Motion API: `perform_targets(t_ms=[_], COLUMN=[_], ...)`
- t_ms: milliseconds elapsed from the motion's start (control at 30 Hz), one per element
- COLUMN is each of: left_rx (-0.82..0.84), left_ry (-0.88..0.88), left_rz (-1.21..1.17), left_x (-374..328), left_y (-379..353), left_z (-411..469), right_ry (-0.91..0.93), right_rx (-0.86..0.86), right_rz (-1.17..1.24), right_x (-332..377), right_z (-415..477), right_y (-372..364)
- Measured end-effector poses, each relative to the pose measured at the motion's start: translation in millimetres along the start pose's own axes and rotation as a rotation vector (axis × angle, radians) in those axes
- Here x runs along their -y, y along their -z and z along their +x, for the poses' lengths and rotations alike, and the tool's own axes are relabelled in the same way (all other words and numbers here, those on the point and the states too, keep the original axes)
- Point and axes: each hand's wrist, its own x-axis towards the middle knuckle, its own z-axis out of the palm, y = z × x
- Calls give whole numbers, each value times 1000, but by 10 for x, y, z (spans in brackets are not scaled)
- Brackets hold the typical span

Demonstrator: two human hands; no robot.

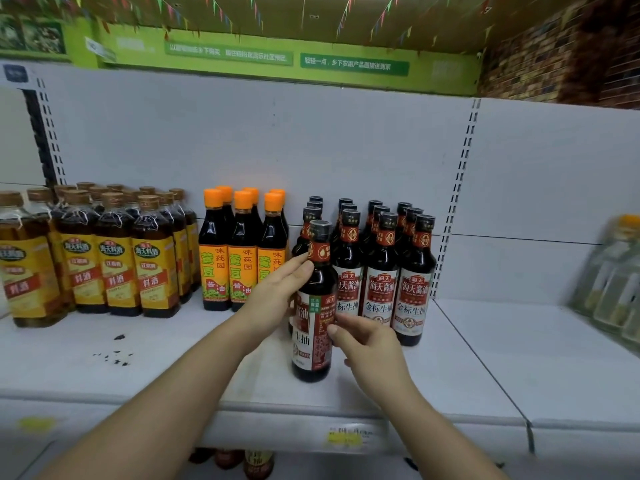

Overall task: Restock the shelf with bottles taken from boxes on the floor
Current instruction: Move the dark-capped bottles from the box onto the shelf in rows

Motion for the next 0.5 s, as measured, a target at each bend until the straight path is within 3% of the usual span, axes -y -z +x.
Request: perform_targets(t_ms=[200, 500], left_rx=[37, 83], left_ry=[48, -49], left_rz=[-92, -10], left_x=[58, 218], left_y=[102, 211], left_z=[-14, -184], right_ry=[49, -8], right_rx=[0, 52], right_rz=[27, 51], right_x=[-30, -65], right_z=[15, 68], right_y=[-52, -69])
